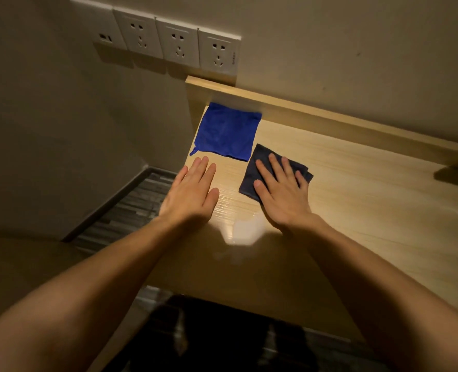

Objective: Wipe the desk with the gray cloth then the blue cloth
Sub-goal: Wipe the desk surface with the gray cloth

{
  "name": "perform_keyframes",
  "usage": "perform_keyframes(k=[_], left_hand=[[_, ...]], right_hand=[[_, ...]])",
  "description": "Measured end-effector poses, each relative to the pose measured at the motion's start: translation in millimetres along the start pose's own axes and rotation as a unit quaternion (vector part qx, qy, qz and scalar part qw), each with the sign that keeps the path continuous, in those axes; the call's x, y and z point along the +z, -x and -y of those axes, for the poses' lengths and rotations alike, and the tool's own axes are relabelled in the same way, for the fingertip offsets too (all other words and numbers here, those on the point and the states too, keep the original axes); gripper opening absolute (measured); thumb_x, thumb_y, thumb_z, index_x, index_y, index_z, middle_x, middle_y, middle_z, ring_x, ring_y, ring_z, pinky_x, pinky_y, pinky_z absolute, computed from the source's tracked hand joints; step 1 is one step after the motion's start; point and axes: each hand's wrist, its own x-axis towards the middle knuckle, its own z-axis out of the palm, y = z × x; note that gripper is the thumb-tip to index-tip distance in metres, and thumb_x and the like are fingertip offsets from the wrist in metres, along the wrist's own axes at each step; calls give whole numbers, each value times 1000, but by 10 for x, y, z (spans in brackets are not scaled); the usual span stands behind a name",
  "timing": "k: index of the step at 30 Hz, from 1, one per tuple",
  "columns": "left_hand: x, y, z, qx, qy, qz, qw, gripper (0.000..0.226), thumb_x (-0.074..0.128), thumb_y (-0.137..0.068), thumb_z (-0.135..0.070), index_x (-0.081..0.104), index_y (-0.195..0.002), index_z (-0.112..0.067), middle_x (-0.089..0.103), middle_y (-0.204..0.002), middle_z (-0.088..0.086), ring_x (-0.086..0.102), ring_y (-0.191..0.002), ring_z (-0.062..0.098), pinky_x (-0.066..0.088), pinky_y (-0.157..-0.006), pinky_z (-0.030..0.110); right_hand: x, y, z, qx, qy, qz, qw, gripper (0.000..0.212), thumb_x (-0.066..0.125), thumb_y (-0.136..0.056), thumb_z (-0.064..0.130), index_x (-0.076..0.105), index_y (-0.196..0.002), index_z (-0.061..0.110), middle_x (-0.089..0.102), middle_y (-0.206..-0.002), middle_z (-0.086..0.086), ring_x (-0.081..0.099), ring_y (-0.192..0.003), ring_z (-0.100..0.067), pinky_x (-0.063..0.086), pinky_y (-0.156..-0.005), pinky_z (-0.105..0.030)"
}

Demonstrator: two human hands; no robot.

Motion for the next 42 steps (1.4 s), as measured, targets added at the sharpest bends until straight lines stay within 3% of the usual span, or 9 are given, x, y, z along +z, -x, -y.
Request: perform_keyframes(k=[6, 11, 14, 16, 18, 21, 24, 29, 42], left_hand=[[-38, 67, 11, 5, 89, -19, 996, 71, 19, -107, -51, 18, -170, -17, 19, -178, 4, 8, -164, 14, 3, -133, 40], [-115, 81, 47, 12, 191, -24, 981, 69, 20, -107, -50, 25, -169, -19, 27, -176, 5, 15, -163, 15, 7, -132, 39], [-181, 72, 43, 2, 226, -5, 974, 71, 21, -105, -48, 25, -169, -18, 18, -178, 10, 10, -164, 21, 4, -132, 41], [-191, 83, 10, -9, 190, -30, 981, 69, 25, -106, -48, 28, -167, -17, 13, -177, 16, 8, -165, 31, 5, -132, 49], [-184, 113, -86, 30, 128, -83, 988, 62, 33, -108, -46, 40, -161, -15, 22, -175, 16, 17, -162, 34, 13, -130, 52], [-125, 89, -296, 122, 56, -72, 988, 55, 35, -109, -52, 53, -150, -21, 44, -159, 7, 37, -149, 29, 26, -123, 50], [7, 40, -400, 103, -6, 20, 994, 67, 25, -106, -69, 31, -164, -37, 27, -173, 2, 11, -162, 28, 6, -129, 59], [98, 9, -370, 91, -77, 16, 993, 78, 9, -98, -81, 11, -168, -45, 7, -180, 2, -3, -165, 28, -7, -125, 70], [129, 465, -304, 90, -81, 41, 992, 75, 11, -105, -68, 2, -170, -33, -5, -180, 5, -9, -165, 26, -2, -132, 52]], right_hand=[[219, 263, 608, -20, -20, 10, 1000, 63, 2, -103, 61, 6, -164, 42, -4, -174, 10, -13, -159, -15, -7, -125, -45], [294, 288, 970, -75, -37, 37, 996, 57, 13, -107, 50, 9, -164, 42, 0, -174, 11, -9, -159, -15, -4, -126, -47], [108, 297, 980, -109, -184, 57, 975, 60, 24, -104, 37, 25, -163, 34, 15, -173, 8, 4, -159, -15, 6, -127, -46], [-22, 410, 805, -79, -265, -13, 961, 57, 34, -103, 30, 41, -159, 25, 31, -169, 1, 22, -157, -18, 17, -126, -41], [-71, 624, 511, -36, -216, -100, 970, 51, 39, -104, 30, 49, -154, 22, 41, -164, -2, 33, -153, -21, 26, -123, -43], [-37, 987, 67, 21, -124, -110, 986, 48, 45, -107, 33, 48, -154, 22, 39, -165, -1, 29, -154, -22, 27, -120, -46], [77, 1192, -185, 23, -56, -59, 996, 53, 44, -108, 40, 40, -158, 23, 30, -169, 1, 20, -158, -20, 26, -122, -47], [225, 1244, -253, 18, -1, -61, 998, 60, 39, -108, 47, 29, -163, 26, 21, -172, 3, 11, -159, -16, 23, -122, -45], [311, 1244, -285, 10, 7, -96, 995, 59, 38, -107, 46, 31, -162, 26, 25, -171, 2, 16, -158, -17, 23, -121, -42]])
